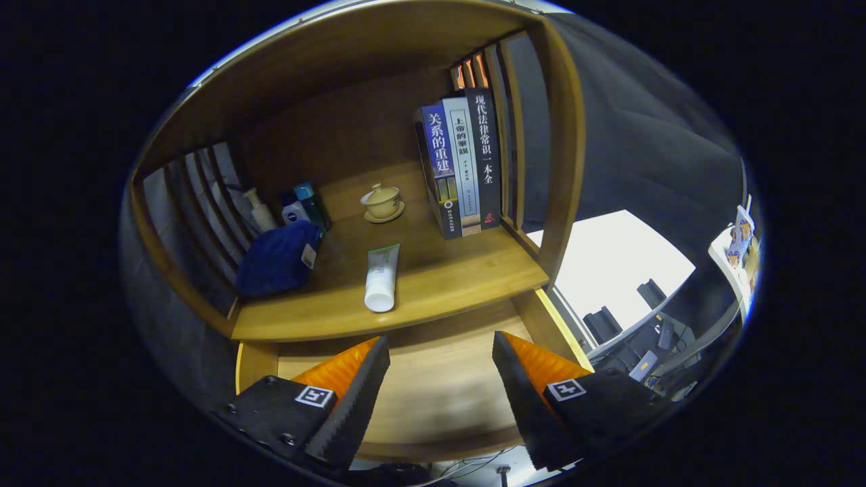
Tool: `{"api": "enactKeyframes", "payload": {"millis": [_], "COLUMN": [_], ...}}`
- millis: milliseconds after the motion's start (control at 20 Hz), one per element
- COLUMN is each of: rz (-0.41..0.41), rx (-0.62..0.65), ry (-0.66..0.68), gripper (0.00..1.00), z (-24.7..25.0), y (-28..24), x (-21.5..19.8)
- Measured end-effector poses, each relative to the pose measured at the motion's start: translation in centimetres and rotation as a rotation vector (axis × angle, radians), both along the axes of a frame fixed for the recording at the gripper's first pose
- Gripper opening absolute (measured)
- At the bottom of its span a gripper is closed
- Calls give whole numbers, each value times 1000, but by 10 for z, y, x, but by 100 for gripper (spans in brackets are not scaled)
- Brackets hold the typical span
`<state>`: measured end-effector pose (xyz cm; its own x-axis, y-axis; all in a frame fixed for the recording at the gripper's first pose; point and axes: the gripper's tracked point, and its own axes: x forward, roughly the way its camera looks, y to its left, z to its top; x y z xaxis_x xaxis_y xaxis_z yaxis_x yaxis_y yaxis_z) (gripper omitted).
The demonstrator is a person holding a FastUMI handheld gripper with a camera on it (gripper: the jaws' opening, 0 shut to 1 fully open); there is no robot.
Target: Pull open the drawer, take out the items inside it, and place them on the countertop above the cabinet.
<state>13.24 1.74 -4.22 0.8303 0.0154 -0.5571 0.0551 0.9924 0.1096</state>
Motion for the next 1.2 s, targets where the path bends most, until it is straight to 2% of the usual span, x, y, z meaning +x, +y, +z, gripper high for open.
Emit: {"api": "enactKeyframes", "payload": {"millis": [300,500,650,900,1200], "rz": [28,52,76,55,71], "rx": [14,78,51,27,26], "ry": [-55,-50,-47,-10,-31], "gripper": [99,99,99,99,98], "z": [-9,-37,-61,-108,-124], "y": [-24,-33,-50,-72,-59], "x": [-70,-112,-132,-133,-117]}}
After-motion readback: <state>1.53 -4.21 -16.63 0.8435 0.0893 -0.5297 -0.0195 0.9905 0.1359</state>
